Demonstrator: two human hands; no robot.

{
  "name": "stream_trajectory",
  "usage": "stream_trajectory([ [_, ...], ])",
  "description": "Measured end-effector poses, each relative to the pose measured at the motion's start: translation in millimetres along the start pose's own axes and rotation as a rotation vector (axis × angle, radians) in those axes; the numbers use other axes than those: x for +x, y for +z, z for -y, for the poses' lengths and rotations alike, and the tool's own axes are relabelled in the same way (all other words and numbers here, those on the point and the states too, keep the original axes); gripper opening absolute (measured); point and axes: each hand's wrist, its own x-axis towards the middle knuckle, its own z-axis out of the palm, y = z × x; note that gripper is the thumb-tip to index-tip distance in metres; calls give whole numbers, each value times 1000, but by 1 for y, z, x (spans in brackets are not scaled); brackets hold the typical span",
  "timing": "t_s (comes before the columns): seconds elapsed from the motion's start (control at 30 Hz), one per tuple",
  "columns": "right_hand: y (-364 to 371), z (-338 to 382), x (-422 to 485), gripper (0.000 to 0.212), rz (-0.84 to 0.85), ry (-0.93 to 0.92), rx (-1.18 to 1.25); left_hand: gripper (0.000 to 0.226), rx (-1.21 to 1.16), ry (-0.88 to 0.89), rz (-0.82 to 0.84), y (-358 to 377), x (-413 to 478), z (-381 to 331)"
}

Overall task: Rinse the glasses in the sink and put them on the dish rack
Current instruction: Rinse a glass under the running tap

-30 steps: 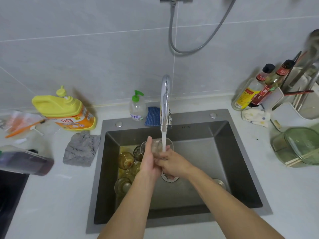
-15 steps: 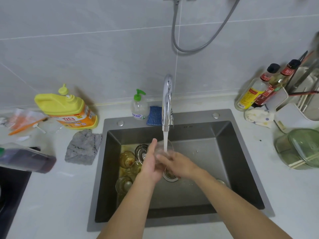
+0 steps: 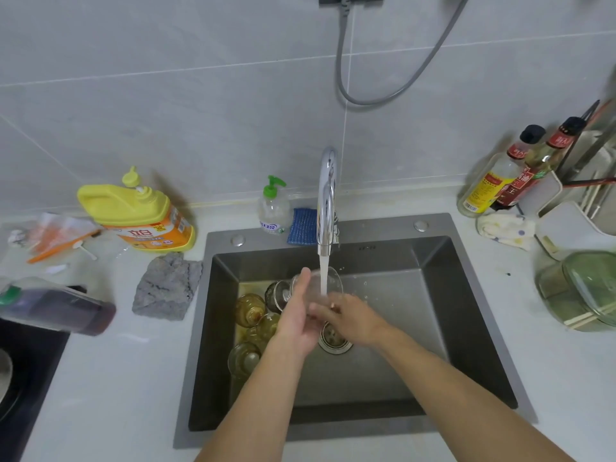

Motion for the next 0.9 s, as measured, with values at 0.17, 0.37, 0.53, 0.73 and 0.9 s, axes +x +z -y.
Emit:
stream_trajectory([
  [0.17, 3, 9, 0, 48, 78, 166, 288, 43, 44, -25, 0, 2, 0, 5],
  [0.37, -5, -1, 3, 37, 99, 51, -14, 51, 86, 2, -29, -1, -4, -1],
  [0.53, 12, -2, 5, 53, 190, 207, 411, 48, 29, -45, 1, -2, -7, -1],
  [0.73, 2, -7, 6, 44, 108, 47, 29, 41, -5, -53, -23, -7, -6, -4],
  [0.9, 6, 0, 7, 38, 197, 211, 388, 51, -50, -99, -14, 0, -7, 2],
])
